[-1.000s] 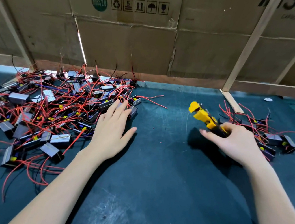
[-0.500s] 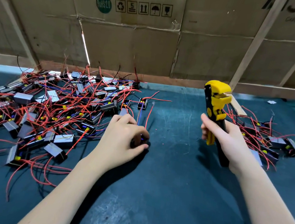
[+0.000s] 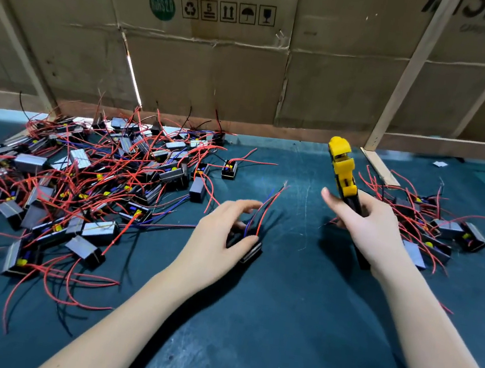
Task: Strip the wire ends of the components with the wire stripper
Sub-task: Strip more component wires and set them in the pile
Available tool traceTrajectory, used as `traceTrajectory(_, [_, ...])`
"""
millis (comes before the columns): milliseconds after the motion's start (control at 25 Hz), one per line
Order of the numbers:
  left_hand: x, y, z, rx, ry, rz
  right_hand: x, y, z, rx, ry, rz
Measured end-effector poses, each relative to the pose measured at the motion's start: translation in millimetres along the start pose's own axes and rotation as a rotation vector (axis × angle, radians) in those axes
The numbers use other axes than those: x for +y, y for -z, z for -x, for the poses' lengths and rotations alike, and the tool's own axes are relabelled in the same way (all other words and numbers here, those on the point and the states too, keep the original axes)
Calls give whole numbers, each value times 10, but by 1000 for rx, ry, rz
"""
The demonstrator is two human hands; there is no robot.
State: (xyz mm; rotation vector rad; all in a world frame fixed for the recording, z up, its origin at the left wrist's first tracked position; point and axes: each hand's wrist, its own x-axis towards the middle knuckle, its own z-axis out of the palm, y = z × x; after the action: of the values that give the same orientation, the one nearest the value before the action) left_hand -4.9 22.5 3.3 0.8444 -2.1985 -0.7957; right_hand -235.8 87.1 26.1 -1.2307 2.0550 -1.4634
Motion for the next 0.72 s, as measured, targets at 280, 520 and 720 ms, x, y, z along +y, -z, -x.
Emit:
traceTrajectory(280, [-26,44,-7,102,18,-60,13,-13,7,16,26,94])
traceTrajectory(520, [-28,84,-16,-75,-193,-361,24,-30,-2,40,10,147])
traceTrajectory(720, [-44,25,-5,-9,1,-154,74,-22,-1,145,100,460])
